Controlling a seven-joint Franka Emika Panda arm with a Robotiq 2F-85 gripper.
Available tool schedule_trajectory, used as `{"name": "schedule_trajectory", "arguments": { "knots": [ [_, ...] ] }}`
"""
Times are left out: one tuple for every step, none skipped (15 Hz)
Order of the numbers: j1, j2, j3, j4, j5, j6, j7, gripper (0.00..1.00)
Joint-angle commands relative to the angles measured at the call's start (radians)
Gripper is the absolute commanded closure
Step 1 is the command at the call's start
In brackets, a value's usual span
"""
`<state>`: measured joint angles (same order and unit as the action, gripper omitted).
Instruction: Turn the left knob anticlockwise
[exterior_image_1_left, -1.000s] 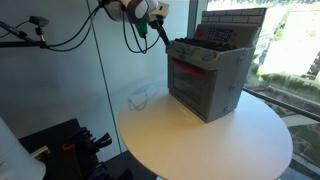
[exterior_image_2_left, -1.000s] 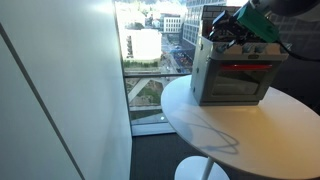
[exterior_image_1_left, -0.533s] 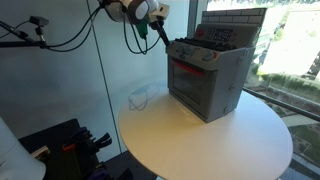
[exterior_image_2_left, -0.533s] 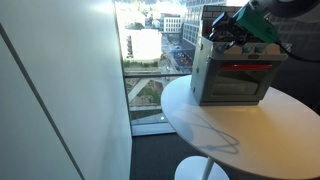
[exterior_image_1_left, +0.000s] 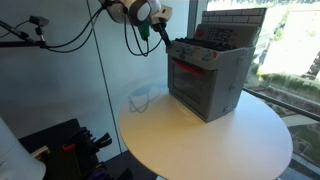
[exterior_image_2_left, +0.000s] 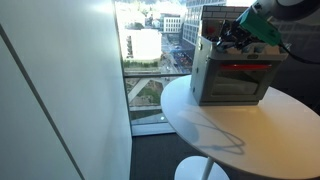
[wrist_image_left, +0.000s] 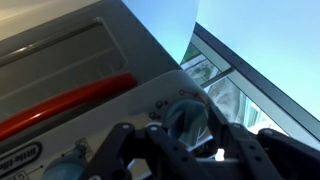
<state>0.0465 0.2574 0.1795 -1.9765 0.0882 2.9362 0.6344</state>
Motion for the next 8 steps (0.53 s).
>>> {"name": "schedule_trajectory", "arguments": {
  "knots": [
    [-0.002,0.008,0.012,0.029,0.019,0.004,0.004,0.93],
    [-0.002,0.007,0.011,0.028,0.018,0.004,0.005,0.90],
    [-0.002,0.005,0.010,0.026,0.017,0.004,0.007,0.93],
    [-0.004,0.003,0.012,0.025,0.019,0.003,0.005,0.95],
    [-0.002,0.002,0.010,0.023,0.016,0.003,0.007,0.93],
    [-0.003,0.001,0.010,0.023,0.015,-0.001,0.006,0.93],
    [0.000,-0.001,0.006,0.022,0.010,-0.002,0.009,0.93],
    [0.001,-0.002,0.003,0.022,0.006,-0.005,0.011,0.93]
  ]
}}
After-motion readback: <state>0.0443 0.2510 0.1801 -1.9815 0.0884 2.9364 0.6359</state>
